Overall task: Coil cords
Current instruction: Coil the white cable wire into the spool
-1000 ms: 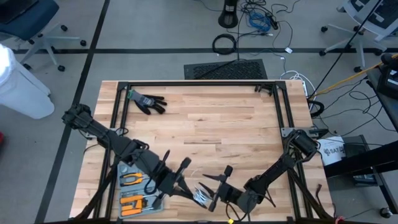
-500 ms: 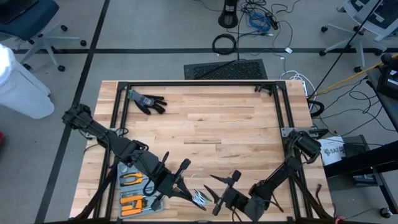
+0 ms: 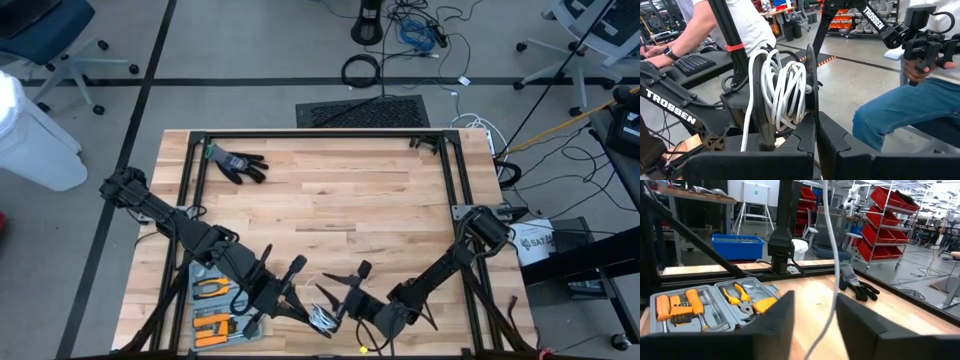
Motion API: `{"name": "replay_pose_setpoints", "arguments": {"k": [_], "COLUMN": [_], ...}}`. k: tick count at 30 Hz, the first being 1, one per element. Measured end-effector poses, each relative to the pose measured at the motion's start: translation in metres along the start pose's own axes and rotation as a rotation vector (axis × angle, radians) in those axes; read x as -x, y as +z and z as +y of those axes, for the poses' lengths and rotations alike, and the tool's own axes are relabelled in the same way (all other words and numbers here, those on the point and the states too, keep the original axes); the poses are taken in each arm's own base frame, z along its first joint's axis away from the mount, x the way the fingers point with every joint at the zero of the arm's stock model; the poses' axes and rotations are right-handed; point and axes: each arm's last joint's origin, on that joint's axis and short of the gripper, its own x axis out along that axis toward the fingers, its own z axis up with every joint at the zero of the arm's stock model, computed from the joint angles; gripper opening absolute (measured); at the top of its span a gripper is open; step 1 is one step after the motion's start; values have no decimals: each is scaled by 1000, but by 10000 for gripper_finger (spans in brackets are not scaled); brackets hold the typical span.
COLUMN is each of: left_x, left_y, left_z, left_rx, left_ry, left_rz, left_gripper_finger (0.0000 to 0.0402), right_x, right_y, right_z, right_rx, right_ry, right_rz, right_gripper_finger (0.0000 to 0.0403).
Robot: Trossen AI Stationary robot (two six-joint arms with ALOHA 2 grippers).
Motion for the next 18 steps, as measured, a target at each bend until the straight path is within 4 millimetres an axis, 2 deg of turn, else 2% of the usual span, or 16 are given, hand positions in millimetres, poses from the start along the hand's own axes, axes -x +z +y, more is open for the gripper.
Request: {"name": "replay_pose_setpoints", "arguments": {"k": [6, 7, 13, 18], "left_x": [0, 0, 0, 1], "left_y": [0, 0, 0, -6], "left_z": [0, 0, 0, 7], "left_rx": [-7, -10, -51, -45], "left_ry": [-1, -1, 6, 31], "left_rz": [2, 3, 5, 58], "left_gripper_finger": [6, 6, 6, 6], "right_x": [0, 0, 7, 28], "right_y": [-3, -4, -4, -5], "right_z": [0, 0, 4, 14], "right_rx": [40, 40, 10, -8], "right_ry": [0, 0, 39, 169], "right_rz": [14, 15, 17, 22], "right_gripper_finger": [21, 11, 2, 1]}}
